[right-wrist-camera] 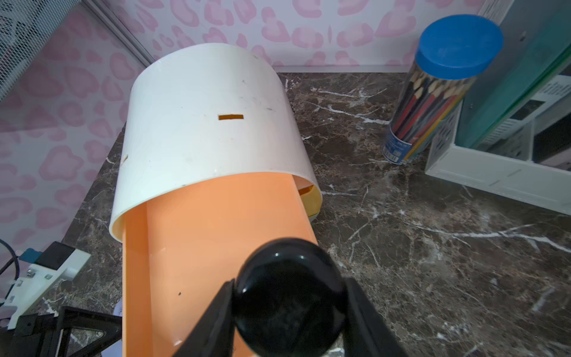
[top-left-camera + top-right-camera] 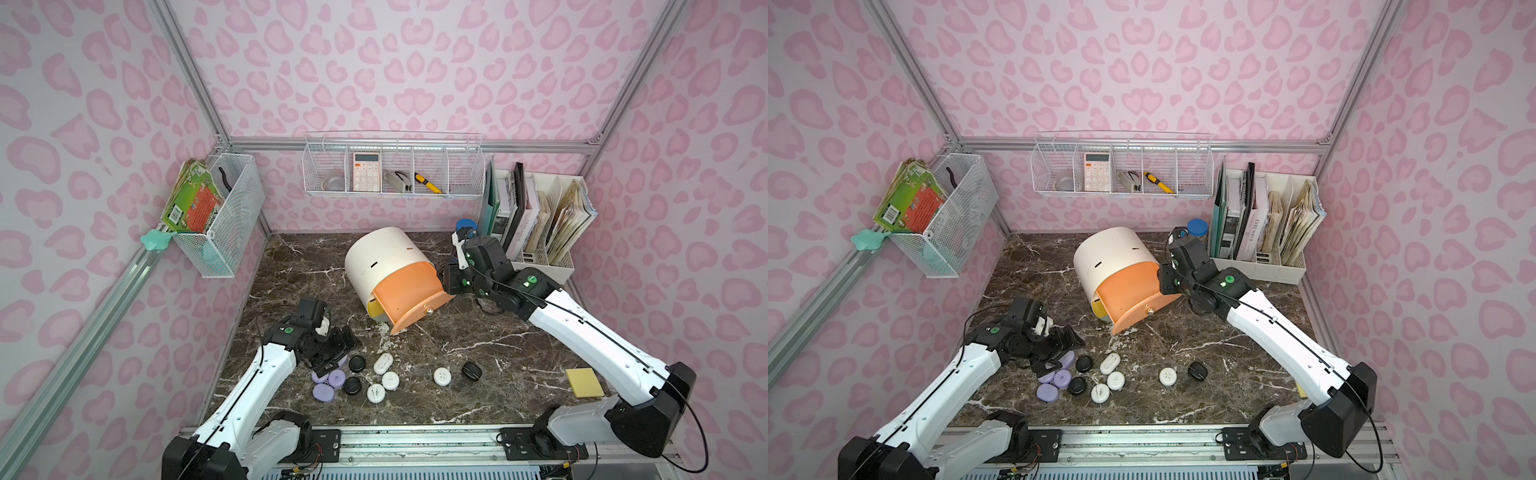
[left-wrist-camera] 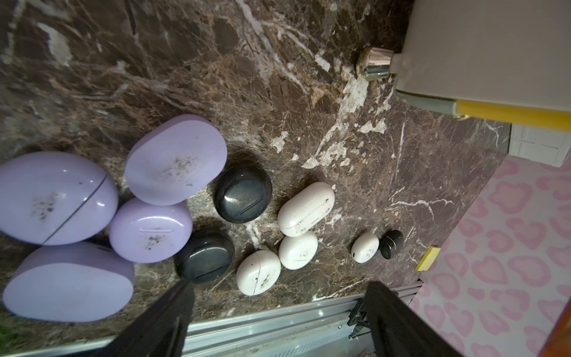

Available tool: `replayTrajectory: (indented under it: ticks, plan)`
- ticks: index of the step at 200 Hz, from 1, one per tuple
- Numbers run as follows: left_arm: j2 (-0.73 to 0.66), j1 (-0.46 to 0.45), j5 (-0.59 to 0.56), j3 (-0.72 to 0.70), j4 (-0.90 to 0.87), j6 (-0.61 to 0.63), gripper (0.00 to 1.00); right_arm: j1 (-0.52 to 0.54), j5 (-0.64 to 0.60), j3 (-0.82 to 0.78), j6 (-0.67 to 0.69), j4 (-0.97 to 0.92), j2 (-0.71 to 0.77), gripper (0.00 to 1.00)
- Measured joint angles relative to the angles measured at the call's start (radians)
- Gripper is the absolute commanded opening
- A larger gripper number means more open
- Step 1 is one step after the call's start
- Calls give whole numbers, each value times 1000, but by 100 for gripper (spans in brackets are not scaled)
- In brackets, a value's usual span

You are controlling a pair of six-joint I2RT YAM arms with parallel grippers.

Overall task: Put the bluetooth earphones in the drawer according to color
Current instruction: Place the bluetooth earphone in the drawer.

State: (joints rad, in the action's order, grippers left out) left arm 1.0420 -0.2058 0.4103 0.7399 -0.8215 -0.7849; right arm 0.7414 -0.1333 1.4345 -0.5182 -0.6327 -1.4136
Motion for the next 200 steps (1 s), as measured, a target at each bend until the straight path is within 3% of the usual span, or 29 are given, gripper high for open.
replayTrajectory:
  ticks: [55, 144, 200]
  plan:
    - [16, -18, 3, -10, 19, -1, 92, 25, 101, 70, 30, 2, -133, 32]
    - [114, -104, -43, 26, 39, -20, 89, 25, 100, 137, 41, -17, -192, 67]
    - [187, -180, -141, 69, 27, -23, 86, 14, 92, 108, 42, -25, -144, 71]
